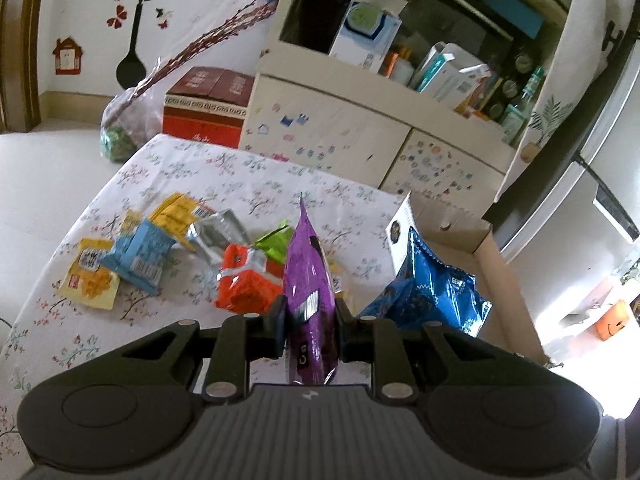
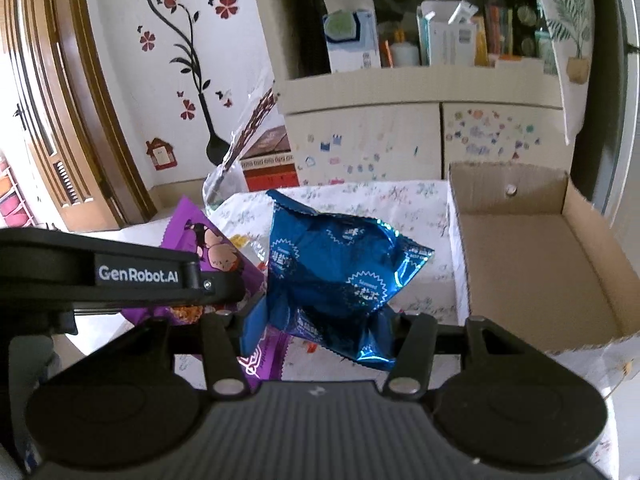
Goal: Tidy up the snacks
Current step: 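Lift the purple packet with the left tool while the right tool lifts the blue foil packet, then lower both packets into the cardboard box and open both tools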
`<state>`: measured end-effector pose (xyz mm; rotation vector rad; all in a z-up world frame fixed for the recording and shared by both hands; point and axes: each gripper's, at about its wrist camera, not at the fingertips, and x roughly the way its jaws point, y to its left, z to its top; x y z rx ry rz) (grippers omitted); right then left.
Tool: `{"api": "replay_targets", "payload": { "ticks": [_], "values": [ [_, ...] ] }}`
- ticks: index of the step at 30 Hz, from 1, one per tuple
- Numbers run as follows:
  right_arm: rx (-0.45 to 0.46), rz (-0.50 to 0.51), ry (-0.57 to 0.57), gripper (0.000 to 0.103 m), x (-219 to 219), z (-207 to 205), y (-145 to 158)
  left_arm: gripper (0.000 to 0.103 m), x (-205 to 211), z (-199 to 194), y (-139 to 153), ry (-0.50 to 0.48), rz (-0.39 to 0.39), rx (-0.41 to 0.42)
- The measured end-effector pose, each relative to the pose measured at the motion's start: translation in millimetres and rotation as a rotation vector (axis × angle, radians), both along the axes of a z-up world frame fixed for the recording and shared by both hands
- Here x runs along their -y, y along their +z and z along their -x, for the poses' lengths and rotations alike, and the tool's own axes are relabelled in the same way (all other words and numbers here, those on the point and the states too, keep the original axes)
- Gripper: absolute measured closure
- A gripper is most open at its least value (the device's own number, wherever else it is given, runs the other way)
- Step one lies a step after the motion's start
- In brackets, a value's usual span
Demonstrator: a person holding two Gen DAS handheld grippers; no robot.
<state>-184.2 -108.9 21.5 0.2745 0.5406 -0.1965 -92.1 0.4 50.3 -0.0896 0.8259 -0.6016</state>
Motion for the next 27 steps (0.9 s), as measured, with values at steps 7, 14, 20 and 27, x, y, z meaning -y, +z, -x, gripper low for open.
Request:
{"api": "replay_targets", "payload": {
  "ticks": [7, 14, 20, 27],
  "values": [
    [0.033, -0.003, -0.038, 0.049, 16, 9, 16, 0.076, 14, 4, 16, -0.029, 0.046, 0.034],
    [0.062, 0.014, -0.078, 0.049, 35, 19, 33, 0.076, 32, 7, 29, -0.067, 0.1, 0.054],
    [0.061, 0.026, -0.116, 0.049, 49, 26, 41, 0.076, 50, 9, 33, -0.093, 0.125, 0.062],
    [0.046, 0.056, -0.145, 0.049, 67, 31, 47, 0.076, 68, 9, 35, -0.117, 0.165, 0.062]
  ]
}}
